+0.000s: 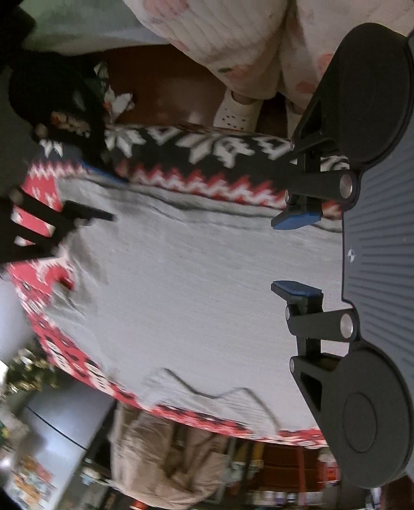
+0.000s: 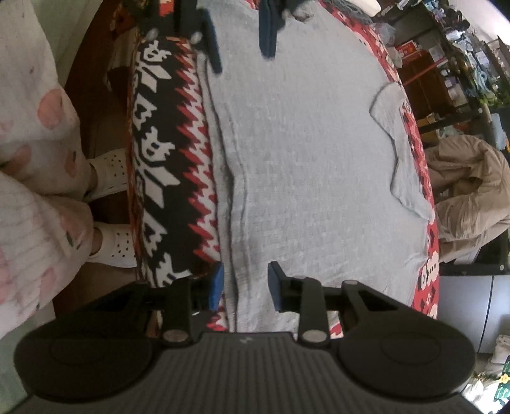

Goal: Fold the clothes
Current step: 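Roll both grippers sideways and move them to the shirt's side edge, then grasp the grey shirt's side edge with both grippers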

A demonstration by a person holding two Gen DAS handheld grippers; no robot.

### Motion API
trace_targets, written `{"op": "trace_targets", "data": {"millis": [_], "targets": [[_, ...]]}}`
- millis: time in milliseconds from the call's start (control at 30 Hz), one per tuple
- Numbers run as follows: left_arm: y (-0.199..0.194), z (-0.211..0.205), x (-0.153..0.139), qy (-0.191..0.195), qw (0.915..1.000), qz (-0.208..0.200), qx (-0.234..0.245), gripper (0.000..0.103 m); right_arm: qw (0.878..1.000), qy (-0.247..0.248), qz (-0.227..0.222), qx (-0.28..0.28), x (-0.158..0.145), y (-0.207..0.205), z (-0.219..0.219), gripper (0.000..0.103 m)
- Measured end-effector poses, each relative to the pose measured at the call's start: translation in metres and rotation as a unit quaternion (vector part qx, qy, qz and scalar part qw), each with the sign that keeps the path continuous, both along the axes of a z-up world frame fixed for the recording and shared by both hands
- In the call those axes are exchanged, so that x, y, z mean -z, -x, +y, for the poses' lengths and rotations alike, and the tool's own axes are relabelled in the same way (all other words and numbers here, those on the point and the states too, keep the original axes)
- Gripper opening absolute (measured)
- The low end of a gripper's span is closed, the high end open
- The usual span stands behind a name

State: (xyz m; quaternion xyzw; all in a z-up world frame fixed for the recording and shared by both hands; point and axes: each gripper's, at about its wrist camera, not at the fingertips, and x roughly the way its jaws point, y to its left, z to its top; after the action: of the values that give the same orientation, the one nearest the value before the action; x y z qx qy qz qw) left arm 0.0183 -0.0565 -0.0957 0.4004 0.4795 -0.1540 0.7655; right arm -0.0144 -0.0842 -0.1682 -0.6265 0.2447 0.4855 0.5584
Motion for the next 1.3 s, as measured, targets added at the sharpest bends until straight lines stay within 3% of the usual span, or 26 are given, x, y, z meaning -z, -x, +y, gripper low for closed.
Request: {"op": "trace_targets", "data": {"millis": [33,100,533,633,700,767,900,1000,1133,1233,1300], "targets": [[-0.001,-0.004,0.000,0.002,1.0000,-0.002,0.009,0.036,1.000,0.005,0.006,0.002,0.001,-0.002,0.002,0.012],[-0.004,-0.011,-0.001,0.007,0.9996,-0.005,0.027,0.036,1.000,0.008,0.015,0.006,0.003,-0.006,0.005,0.003],[-0.016,-0.040,0.017,0.013,0.9929,-0.013,0.117,0.039,0.996,-0.049,0.051,0.063,-0.025,-0.032,0.006,0.002],[-0.019,-0.046,0.022,0.014,0.9905,-0.013,0.136,0.031,0.996,-0.039,0.056,0.052,-0.021,-0.033,0.002,0.002],[-0.021,-0.050,0.025,0.014,0.9887,-0.014,0.149,0.014,0.995,-0.043,0.065,0.056,-0.024,-0.035,0.000,0.002],[-0.023,-0.050,0.027,0.017,0.9879,-0.017,0.153,0.004,0.995,-0.048,0.069,0.057,-0.024,-0.036,-0.002,0.002],[-0.028,-0.043,0.023,0.044,0.9896,-0.022,0.136,0.002,0.993,-0.058,0.075,0.072,-0.026,-0.042,-0.003,0.002],[-0.033,-0.041,0.014,0.064,0.9905,-0.024,0.119,0.002,0.992,-0.069,0.077,0.075,-0.029,-0.046,-0.006,0.005],[-0.039,-0.038,0.004,0.085,0.9910,-0.025,0.100,0.002,0.994,-0.078,0.070,0.043,-0.027,-0.043,-0.009,0.030],[-0.041,-0.036,0.004,0.085,0.9906,-0.021,0.105,0.002,0.994,-0.070,0.086,0.019,-0.025,-0.030,-0.009,0.031],[-0.040,-0.036,0.006,0.084,0.9897,-0.016,0.115,0.002,0.996,-0.052,0.065,-0.013,-0.014,-0.022,-0.007,0.031]]}}
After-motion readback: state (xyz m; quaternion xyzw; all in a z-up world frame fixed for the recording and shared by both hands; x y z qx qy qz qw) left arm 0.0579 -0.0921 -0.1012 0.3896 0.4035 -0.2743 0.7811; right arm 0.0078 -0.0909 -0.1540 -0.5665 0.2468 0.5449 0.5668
